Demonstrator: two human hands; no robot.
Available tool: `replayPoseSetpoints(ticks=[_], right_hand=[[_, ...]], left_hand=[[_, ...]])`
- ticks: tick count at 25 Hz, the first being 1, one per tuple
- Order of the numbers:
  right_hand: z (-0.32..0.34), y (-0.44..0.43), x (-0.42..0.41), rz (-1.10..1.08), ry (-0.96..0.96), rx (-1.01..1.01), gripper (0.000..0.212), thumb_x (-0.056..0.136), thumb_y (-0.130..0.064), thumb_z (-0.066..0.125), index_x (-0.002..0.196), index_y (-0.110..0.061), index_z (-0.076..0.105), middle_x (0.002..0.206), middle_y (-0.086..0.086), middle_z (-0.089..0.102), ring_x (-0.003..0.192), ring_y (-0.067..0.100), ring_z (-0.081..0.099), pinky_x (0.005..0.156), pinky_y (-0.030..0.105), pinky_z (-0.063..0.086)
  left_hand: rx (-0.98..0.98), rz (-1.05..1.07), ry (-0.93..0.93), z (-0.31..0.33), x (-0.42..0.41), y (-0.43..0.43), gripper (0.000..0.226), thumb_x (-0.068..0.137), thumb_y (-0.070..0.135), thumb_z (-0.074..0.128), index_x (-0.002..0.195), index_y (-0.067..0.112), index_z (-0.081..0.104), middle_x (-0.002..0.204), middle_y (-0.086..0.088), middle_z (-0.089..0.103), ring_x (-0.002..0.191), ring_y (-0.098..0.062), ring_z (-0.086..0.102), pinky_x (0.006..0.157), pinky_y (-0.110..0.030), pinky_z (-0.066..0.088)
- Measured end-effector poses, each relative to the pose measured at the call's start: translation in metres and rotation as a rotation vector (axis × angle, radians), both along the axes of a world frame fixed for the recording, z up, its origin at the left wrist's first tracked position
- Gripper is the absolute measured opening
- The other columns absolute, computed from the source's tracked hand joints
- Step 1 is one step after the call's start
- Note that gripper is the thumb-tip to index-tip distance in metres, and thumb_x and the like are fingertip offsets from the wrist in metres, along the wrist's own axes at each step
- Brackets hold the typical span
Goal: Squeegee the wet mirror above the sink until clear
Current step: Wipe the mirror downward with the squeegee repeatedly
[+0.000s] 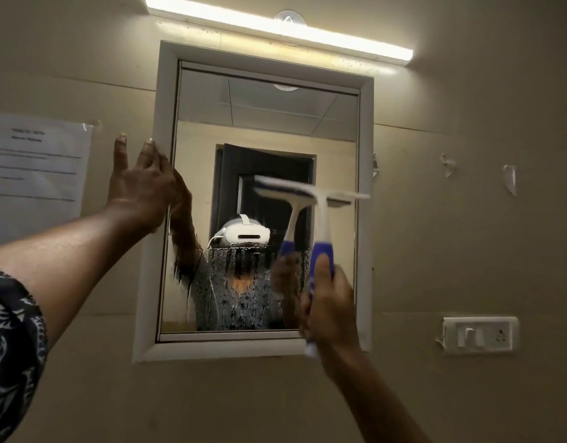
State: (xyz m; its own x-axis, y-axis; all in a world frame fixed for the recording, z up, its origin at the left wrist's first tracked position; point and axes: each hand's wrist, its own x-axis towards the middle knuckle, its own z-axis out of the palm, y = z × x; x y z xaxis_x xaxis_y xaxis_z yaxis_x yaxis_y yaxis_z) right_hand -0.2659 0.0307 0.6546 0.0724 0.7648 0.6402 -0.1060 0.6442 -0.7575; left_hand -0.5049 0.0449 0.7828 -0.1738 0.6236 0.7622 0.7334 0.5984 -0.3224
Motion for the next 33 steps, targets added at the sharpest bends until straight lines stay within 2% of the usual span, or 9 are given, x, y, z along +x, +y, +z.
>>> replayPoseSetpoints(ticks=[4,8,13,17,20,23,26,28,33], right_hand=[[0.089,-0.004,-0.013,0.064,0.015,0.133,0.028,0.099,-0.038,0.031,0.098,-0.015,0.047,0.064,0.000,0.040,0.049,0.011,0.038,0.046,0.025,0.033],[0.149,0.001,-0.045,0.067,-0.037,0.162,0.042,0.099,-0.040,0.031,0.114,-0.004,0.046,0.071,0.003,0.043,0.052,0.012,0.039,0.048,0.027,0.034],[0.172,0.007,-0.085,0.120,-0.083,0.135,0.032,0.100,-0.036,0.032,0.097,-0.007,0.042,0.065,0.004,0.045,0.046,0.012,0.040,0.042,0.024,0.036],[0.169,0.020,-0.106,0.122,-0.112,0.064,0.037,0.099,-0.039,0.029,0.095,-0.006,0.045,0.065,0.005,0.046,0.053,0.016,0.045,0.061,0.033,0.045],[0.155,0.036,-0.112,0.096,-0.144,0.006,0.048,0.098,-0.045,0.027,0.118,-0.004,0.043,0.082,0.010,0.050,0.068,0.021,0.049,0.078,0.042,0.048],[0.113,0.045,-0.115,0.060,-0.126,0.006,0.046,0.096,-0.047,0.029,0.117,-0.009,0.046,0.095,0.012,0.051,0.084,0.025,0.050,0.089,0.048,0.046],[0.040,0.044,-0.115,0.090,-0.096,0.009,0.030,0.097,-0.044,0.031,0.096,-0.020,0.049,0.084,0.004,0.052,0.075,0.012,0.053,0.073,0.031,0.050],[-0.012,0.041,-0.114,0.111,-0.083,-0.013,0.030,0.096,-0.041,0.031,0.098,-0.019,0.050,0.074,-0.002,0.049,0.057,-0.001,0.048,0.054,0.015,0.041],[-0.087,0.027,-0.115,0.105,-0.062,-0.097,0.029,0.084,-0.053,0.030,0.097,-0.037,0.050,0.056,-0.003,0.044,0.045,0.004,0.039,0.047,0.024,0.034]], left_hand=[[0.021,-0.016,-0.004,0.000,-0.003,0.002,0.113,0.070,0.035,0.079,0.150,-0.001,0.006,0.158,-0.019,0.009,0.148,-0.029,0.001,0.115,-0.057,-0.001],[0.015,-0.012,-0.002,0.000,-0.005,0.002,0.119,0.067,0.035,0.081,0.150,0.000,0.004,0.158,-0.019,0.008,0.148,-0.029,0.001,0.115,-0.057,-0.002],[0.014,-0.005,0.013,-0.001,-0.002,0.003,0.109,0.074,0.033,0.075,0.150,0.000,0.004,0.158,-0.020,0.006,0.148,-0.030,-0.002,0.114,-0.057,-0.005],[0.028,-0.015,0.010,0.000,-0.003,0.004,0.111,0.072,0.031,0.077,0.150,-0.001,0.005,0.158,-0.020,0.008,0.148,-0.030,-0.001,0.114,-0.057,-0.006],[0.031,-0.024,0.014,0.000,-0.006,0.004,0.119,0.067,0.034,0.082,0.150,-0.001,0.005,0.158,-0.020,0.007,0.148,-0.030,0.001,0.114,-0.057,-0.005],[0.046,-0.059,0.042,0.000,-0.015,0.002,0.124,0.064,0.041,0.082,0.150,0.002,0.002,0.158,-0.017,0.006,0.148,-0.029,0.001,0.114,-0.057,-0.005],[0.058,-0.093,0.029,-0.002,-0.026,-0.001,0.126,0.064,0.049,0.079,0.152,0.008,-0.002,0.160,-0.011,0.001,0.148,-0.028,0.000,0.113,-0.058,-0.007],[0.061,-0.094,-0.014,-0.004,-0.028,-0.001,0.127,0.065,0.051,0.078,0.152,0.012,-0.006,0.160,-0.008,-0.002,0.148,-0.028,-0.002,0.113,-0.059,-0.006],[0.047,-0.037,-0.001,-0.003,-0.019,0.000,0.125,0.068,0.051,0.076,0.151,0.009,-0.008,0.160,-0.010,-0.005,0.147,-0.029,-0.007,0.113,-0.059,-0.006]])
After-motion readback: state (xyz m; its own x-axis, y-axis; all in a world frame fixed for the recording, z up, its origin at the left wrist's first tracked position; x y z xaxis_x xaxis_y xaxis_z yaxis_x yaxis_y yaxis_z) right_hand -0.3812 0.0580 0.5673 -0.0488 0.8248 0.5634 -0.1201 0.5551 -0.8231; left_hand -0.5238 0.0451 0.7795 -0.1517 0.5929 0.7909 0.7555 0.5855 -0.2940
